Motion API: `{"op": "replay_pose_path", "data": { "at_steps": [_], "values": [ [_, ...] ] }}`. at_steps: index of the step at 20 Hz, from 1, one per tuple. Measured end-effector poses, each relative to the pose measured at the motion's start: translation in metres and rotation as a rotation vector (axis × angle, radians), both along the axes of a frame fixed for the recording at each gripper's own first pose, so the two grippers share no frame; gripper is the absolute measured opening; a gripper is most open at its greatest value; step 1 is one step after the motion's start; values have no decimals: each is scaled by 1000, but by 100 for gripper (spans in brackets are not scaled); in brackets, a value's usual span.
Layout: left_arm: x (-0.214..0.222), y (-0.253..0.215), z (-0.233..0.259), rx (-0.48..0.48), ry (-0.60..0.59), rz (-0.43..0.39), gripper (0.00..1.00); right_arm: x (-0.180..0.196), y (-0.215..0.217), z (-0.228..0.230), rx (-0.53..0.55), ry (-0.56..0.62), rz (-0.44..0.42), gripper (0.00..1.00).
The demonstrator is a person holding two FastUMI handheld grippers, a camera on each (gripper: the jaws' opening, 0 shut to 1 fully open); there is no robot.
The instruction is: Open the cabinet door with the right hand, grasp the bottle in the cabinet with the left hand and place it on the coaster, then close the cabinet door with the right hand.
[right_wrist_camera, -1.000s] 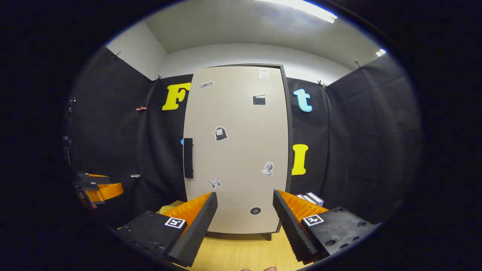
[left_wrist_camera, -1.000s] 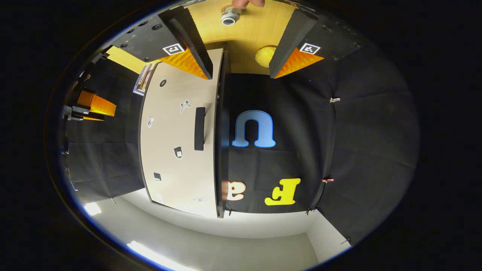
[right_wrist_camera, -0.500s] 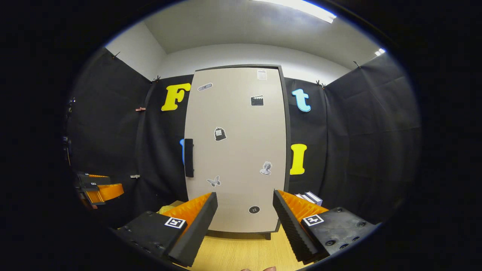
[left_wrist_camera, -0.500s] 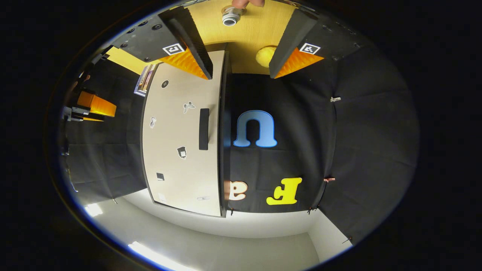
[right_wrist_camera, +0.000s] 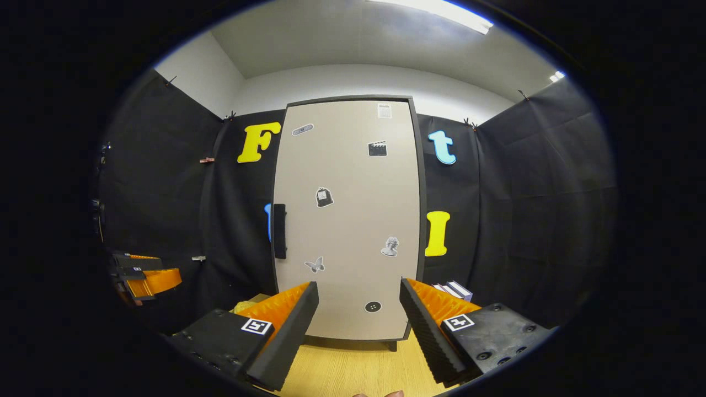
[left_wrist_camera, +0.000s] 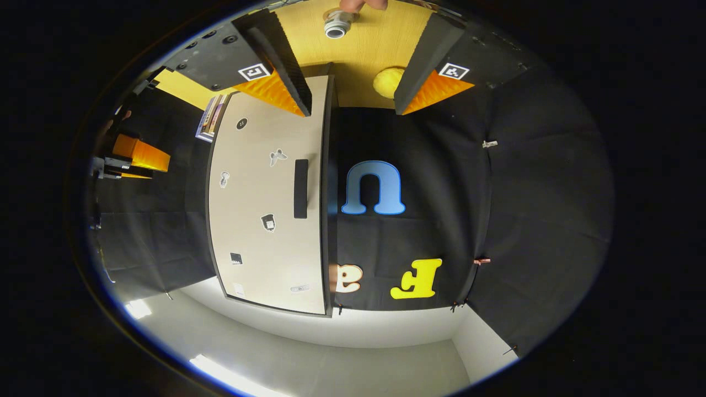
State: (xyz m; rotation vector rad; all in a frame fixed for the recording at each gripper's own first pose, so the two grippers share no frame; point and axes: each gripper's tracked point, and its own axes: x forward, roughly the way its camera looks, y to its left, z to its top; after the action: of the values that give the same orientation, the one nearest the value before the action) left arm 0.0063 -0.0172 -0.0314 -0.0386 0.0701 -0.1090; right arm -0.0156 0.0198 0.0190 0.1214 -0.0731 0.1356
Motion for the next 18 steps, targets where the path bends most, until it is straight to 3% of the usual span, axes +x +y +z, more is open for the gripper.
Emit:
{"op": "replay_pose_path", "data": {
  "at_steps": [18],
  "values": [
    [-1,-6,5,18,-7,0,95,1,-4,-3,7,3,4,96]
  ]
}}
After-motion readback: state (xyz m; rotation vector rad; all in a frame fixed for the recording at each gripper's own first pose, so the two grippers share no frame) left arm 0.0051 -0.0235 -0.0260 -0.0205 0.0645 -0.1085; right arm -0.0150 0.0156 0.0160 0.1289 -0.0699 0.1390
